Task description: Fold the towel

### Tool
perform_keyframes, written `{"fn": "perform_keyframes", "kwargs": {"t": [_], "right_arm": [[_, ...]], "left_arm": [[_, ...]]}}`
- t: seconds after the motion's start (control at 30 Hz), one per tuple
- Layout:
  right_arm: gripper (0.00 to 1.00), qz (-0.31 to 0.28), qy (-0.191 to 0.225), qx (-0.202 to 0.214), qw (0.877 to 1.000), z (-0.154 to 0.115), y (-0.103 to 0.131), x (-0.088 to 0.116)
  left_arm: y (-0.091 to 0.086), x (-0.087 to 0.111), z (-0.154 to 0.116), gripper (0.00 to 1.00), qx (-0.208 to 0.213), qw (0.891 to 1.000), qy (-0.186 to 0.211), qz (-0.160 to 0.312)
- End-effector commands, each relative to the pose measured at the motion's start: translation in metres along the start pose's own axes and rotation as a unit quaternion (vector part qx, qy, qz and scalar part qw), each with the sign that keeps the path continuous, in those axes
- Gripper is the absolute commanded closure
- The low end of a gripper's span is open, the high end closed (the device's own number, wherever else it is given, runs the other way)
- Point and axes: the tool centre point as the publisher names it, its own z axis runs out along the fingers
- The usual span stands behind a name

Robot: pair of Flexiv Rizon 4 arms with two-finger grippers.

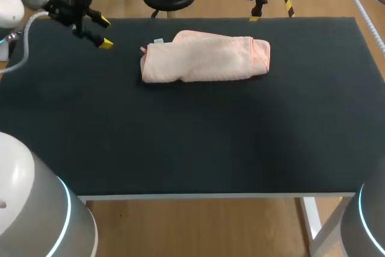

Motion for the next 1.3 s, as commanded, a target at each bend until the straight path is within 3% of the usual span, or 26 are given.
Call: {"fn": "perform_keyframes", "kwargs": {"t": [0.03, 0.4, 0.5, 0.6, 0.7, 0.77, 0.97, 1.07, 1.3], "right_arm": [[0.0, -0.001, 0.003, -0.001, 1.0, 0.001, 0.0, -0.004], [0.0, -0.001, 0.003, -0.001, 1.0, 0.001, 0.0, -0.004], [0.0, 0.085, 0.005, -0.104, 0.991, -0.02, -0.017, -0.018], [0.0, 0.175, 0.011, -0.182, 0.967, -0.023, -0.046, -0.025], [0.0, 0.253, 0.006, -0.246, 0.936, -0.024, -0.077, -0.037], [0.0, 0.275, -0.013, -0.279, 0.92, -0.025, -0.098, -0.041], [0.0, 0.337, -0.004, -0.387, 0.859, -0.021, -0.152, -0.052], [0.0, 0.363, 0.012, -0.42, 0.832, -0.014, -0.17, -0.054], [0.0, 0.414, 0.036, -0.462, 0.784, 0.001, -0.193, -0.046]], "left_arm": [[0.005, 0.006, 0.001, 0.0, 0.031, 0.999, -0.016, -0.005], [0.005, 0.006, 0.001, 0.0, 0.031, 0.999, -0.016, -0.005], [0.005, 0.006, 0.001, 0.0, 0.031, 0.999, -0.016, -0.005], [0.005, 0.006, 0.001, 0.0, 0.031, 0.999, -0.016, -0.005], [0.005, 0.006, 0.001, 0.0, 0.031, 0.999, -0.016, -0.005], [0.005, 0.006, 0.001, 0.0, 0.031, 0.999, -0.016, -0.005], [0.005, 0.006, 0.001, 0.0, 0.031, 0.999, -0.016, -0.005], [0.005, 0.006, 0.001, 0.0, 0.031, 0.999, -0.016, -0.005], [0.005, 0.006, 0.001, 0.0, 0.031, 0.999, -0.016, -0.005]]}}
